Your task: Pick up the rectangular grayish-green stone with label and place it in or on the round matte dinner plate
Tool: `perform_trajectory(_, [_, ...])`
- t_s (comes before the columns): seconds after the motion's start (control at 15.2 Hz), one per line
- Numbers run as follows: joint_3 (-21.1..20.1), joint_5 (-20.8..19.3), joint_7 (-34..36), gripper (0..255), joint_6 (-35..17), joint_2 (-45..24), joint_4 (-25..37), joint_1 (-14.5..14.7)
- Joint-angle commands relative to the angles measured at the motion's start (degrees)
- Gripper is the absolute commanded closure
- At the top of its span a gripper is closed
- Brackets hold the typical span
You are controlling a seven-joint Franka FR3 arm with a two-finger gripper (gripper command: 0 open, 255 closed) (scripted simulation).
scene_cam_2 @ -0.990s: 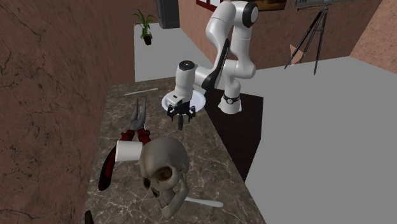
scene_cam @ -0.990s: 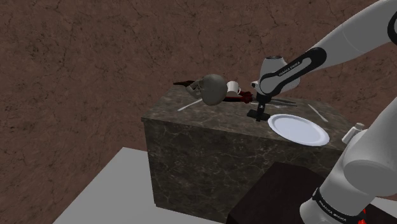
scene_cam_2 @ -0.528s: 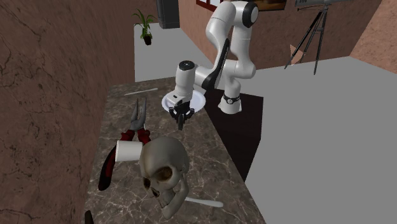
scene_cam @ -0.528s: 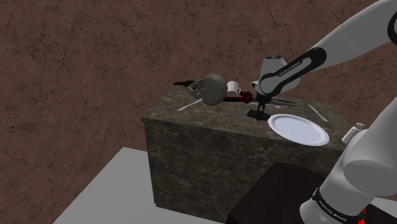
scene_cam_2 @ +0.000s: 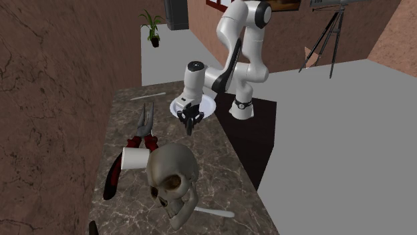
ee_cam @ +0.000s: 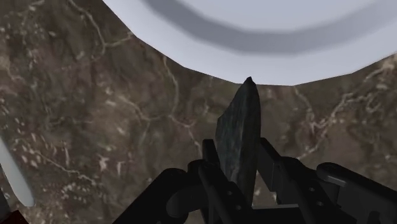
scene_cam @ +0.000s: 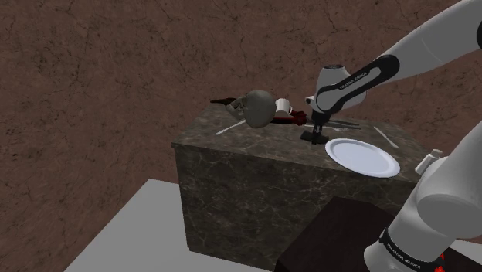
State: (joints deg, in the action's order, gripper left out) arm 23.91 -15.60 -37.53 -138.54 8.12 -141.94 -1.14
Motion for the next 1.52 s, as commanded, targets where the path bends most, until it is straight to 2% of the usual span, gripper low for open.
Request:
perform_trajectory(0.0, [-0.21, -0.17, 0.07, 255, 1.72, 1.15, 0.58, 0.02])
perform_trajectory(0.86, [-1.48, -0.40, -0.33, 255, 12.36, 7.00, 5.53, 0.09])
perform_trajectory(1.45, [2.14, -8.48, -5.48, 255, 14.06, 23.65, -7.95, -7.84])
